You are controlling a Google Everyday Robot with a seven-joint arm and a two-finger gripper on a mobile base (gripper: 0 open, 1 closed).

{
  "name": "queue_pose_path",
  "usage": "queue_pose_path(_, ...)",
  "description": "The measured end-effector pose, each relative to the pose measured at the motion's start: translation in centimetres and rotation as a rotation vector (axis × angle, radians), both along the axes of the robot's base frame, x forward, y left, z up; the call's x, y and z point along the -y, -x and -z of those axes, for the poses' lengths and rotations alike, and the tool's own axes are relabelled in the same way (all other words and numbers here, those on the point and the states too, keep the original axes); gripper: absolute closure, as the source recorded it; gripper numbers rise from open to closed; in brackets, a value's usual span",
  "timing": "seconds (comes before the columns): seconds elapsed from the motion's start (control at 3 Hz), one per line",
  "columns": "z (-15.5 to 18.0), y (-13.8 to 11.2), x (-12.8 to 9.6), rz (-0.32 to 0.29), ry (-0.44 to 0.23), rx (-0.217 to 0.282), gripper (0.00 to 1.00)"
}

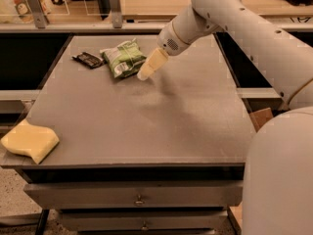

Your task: Move green jalapeno chip bag near rxbar chocolate

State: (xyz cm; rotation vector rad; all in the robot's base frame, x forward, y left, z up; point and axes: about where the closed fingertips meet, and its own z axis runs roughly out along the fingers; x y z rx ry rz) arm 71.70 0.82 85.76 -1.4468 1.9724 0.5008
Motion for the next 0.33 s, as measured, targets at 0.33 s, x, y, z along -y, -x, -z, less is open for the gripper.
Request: queue_pose_path(0.33, 0.01, 0.00, -0.01, 0.000, 0.000, 0.000, 0.00)
